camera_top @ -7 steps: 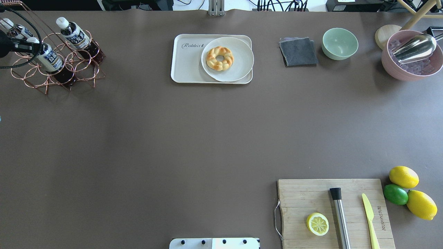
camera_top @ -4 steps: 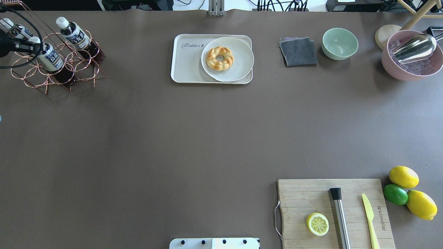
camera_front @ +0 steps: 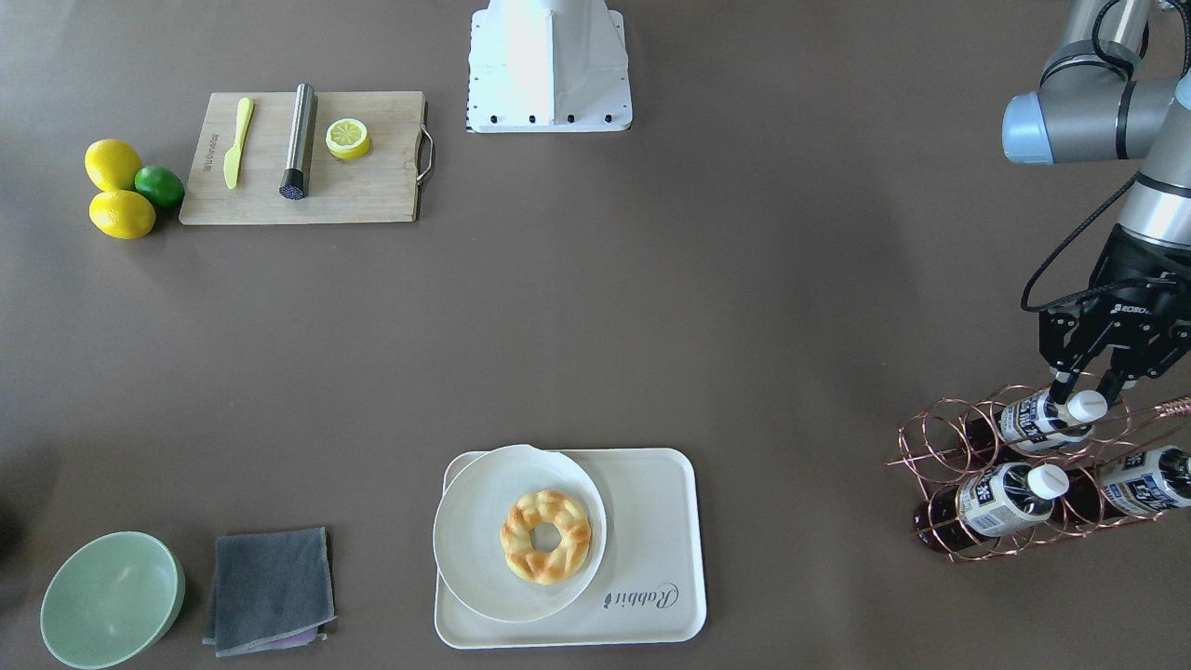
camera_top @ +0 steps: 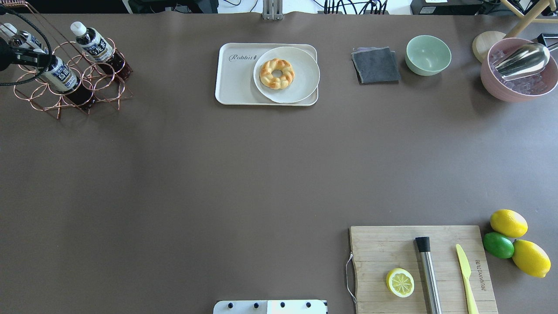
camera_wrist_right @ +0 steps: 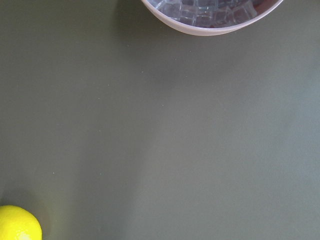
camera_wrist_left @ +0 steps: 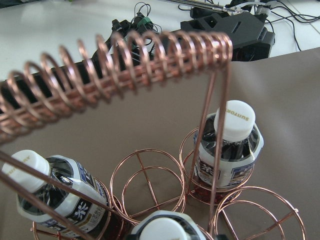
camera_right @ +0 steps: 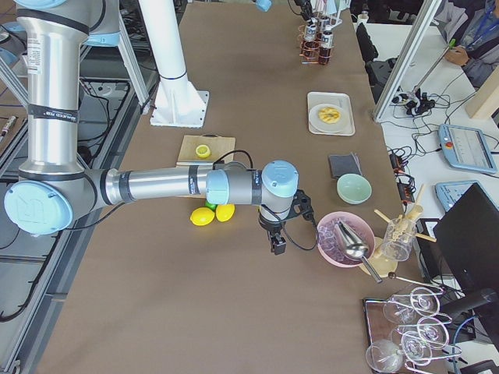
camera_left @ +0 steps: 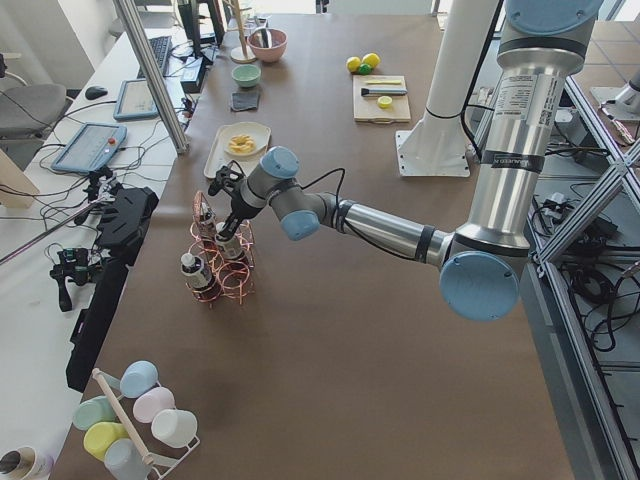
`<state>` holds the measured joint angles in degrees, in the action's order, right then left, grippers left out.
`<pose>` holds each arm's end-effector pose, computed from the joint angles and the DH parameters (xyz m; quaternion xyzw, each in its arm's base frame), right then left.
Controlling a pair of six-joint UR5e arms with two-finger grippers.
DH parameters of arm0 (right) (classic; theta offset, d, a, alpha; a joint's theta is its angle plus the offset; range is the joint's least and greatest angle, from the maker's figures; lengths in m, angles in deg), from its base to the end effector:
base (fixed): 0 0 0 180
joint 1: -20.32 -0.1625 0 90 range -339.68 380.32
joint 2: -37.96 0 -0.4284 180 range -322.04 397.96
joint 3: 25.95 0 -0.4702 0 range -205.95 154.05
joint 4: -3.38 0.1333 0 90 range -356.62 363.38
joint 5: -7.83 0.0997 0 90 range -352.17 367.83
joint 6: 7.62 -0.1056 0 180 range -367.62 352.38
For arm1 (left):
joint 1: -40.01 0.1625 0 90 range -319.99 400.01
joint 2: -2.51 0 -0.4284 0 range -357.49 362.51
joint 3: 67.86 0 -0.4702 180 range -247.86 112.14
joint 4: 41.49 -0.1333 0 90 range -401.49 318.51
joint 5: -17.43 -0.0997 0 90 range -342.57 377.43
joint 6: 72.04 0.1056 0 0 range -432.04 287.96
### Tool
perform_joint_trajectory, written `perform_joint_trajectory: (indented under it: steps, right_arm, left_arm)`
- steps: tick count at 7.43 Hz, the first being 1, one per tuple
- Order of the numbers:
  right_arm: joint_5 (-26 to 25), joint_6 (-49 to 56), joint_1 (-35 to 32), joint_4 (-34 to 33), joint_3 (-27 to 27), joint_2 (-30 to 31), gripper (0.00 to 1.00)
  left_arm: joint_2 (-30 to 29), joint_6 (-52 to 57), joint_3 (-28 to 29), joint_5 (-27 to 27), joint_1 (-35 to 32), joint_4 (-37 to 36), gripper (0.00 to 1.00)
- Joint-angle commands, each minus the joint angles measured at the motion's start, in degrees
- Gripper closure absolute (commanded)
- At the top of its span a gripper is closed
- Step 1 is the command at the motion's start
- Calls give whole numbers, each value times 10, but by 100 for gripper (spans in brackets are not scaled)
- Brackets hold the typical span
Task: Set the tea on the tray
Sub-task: 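Lower the left gripper onto a tea bottle in the rack and grasp it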
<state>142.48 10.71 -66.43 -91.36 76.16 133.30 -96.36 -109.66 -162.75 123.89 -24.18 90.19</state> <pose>0.0290 -0.5318 0.6052 0.0661 -0.3744 -0.1798 0.9073 0.1955 -0.6416 0.4493 0.3250 0.3498 -0.0239 0.8783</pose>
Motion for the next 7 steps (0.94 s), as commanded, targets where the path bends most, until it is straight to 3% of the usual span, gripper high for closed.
perform_joint_trajectory:
  steps: [1,3,4,5,6,7]
  right_arm:
    - [0,0,0,0,0,3,0]
    - [1,0,0,0,1,3,0]
    - [0,0,0,0,1,3,0]
    - [0,0,0,0,1,3,0]
    - [1,0,0,0,1,3,0]
    - [0,0,0,0,1,3,0]
  left_arm:
    - [-1,0,2,-1,-1,0,48]
    - [-1,0,3,-1,-1,0,52]
    - [-1,0,4,-1,-1,-1,47]
    - [-5,-1,7,-1,-2,-2,54]
    - [-11,-2,12,-1,-4,-1,68]
    - [-12,-5,12,-1,-4,-1,68]
